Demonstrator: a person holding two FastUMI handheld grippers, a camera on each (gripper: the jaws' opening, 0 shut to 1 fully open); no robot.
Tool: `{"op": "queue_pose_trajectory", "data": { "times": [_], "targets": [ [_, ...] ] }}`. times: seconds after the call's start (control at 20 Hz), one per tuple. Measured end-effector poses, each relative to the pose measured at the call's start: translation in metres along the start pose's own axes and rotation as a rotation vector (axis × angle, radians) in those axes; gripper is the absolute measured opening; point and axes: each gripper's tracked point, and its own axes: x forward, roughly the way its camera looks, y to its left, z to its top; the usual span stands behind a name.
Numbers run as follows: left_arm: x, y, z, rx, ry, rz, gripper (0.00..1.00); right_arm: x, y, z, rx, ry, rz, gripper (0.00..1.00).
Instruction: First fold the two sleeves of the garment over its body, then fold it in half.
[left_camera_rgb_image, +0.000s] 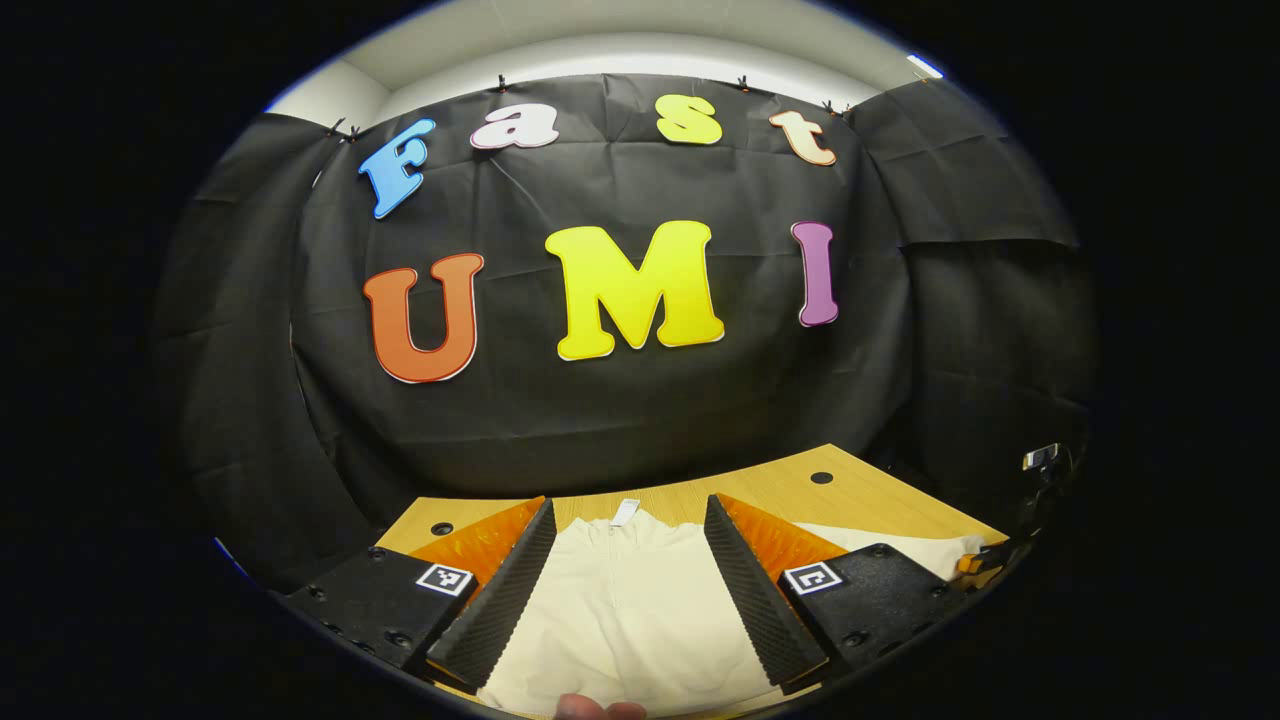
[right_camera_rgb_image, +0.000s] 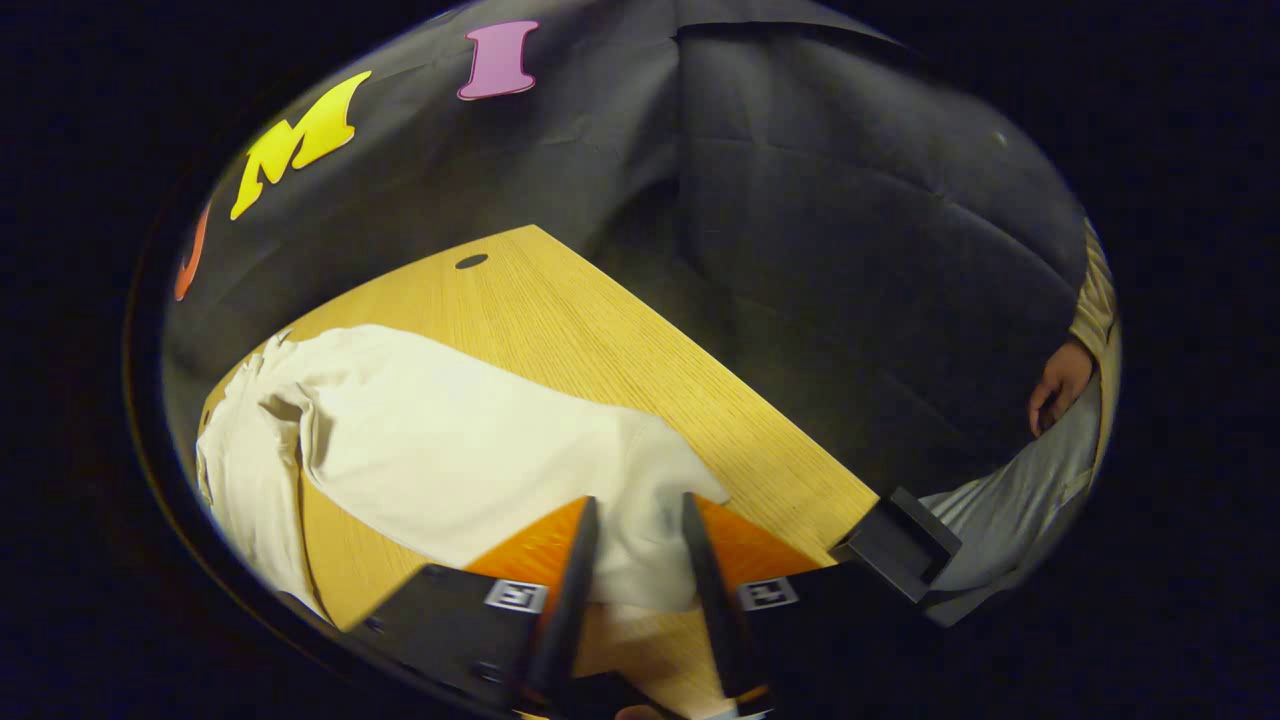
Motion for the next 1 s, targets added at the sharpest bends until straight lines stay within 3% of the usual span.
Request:
{"op": "queue_pose_trajectory", "data": {
  "times": [0.05, 0.1, 0.2, 0.3, 0.35, 0.7, 1.0],
  "targets": [
    [0.000, 0.001, -0.001, 0.001, 0.003, -0.001, 0.97, -0.001, 0.000, 0.003, 0.005, -0.003, 0.002, 0.34],
    [0.000, 0.003, -0.001, 0.001, 0.002, 0.000, 0.97, -0.002, -0.001, 0.002, -0.006, -0.001, 0.000, 0.34],
    [-0.001, 0.006, -0.002, -0.001, 0.003, -0.002, 0.97, -0.005, -0.001, 0.003, -0.037, 0.010, -0.022, 0.12],
    [0.001, 0.009, -0.003, -0.003, 0.003, -0.001, 0.97, -0.014, 0.005, 0.013, -0.054, 0.000, -0.033, 0.12],
    [0.001, 0.011, -0.003, -0.005, 0.001, -0.001, 0.97, -0.014, 0.007, 0.022, -0.070, -0.018, -0.035, 0.02],
    [0.003, 0.035, -0.003, -0.015, -0.023, 0.014, 0.97, -0.051, 0.063, 0.116, -0.147, -0.171, 0.009, 0.02],
    [-0.003, 0.075, -0.016, -0.046, -0.021, 0.062, 0.97, -0.085, 0.156, 0.190, -0.203, -0.246, 0.089, 0.00]
  ]
}}
